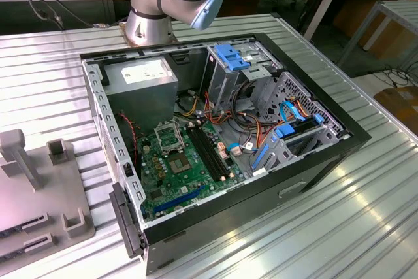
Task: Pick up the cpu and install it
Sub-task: 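Pick up the cpu and move it towards the insertion slot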
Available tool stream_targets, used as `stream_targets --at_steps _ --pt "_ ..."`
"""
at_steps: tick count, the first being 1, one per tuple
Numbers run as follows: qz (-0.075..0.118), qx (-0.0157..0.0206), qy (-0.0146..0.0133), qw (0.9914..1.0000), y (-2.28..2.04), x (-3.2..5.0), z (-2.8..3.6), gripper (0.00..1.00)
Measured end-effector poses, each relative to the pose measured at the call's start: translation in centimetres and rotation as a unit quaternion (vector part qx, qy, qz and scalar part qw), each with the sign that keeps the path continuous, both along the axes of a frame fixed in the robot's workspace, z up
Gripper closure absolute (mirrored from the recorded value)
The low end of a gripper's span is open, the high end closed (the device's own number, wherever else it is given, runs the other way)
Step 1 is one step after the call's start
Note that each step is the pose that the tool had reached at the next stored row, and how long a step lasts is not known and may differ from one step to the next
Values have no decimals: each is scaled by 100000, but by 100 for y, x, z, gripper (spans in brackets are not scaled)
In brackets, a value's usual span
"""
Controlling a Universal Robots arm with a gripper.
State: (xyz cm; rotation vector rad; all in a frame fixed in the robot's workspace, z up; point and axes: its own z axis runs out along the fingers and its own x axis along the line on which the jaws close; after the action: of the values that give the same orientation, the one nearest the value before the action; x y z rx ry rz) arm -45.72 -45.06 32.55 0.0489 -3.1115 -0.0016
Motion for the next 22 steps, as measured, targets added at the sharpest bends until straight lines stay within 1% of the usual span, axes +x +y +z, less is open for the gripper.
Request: stream_targets --at_steps 3,6,17,22 --pt "3 5 -9 100000 0 1 40 56" --pt "4 11 -19 100000 0 2 66 56" --pt "3 2 -6 100000 0 3 116 56" --pt "3 3 -5 100000 0 5 152 56"
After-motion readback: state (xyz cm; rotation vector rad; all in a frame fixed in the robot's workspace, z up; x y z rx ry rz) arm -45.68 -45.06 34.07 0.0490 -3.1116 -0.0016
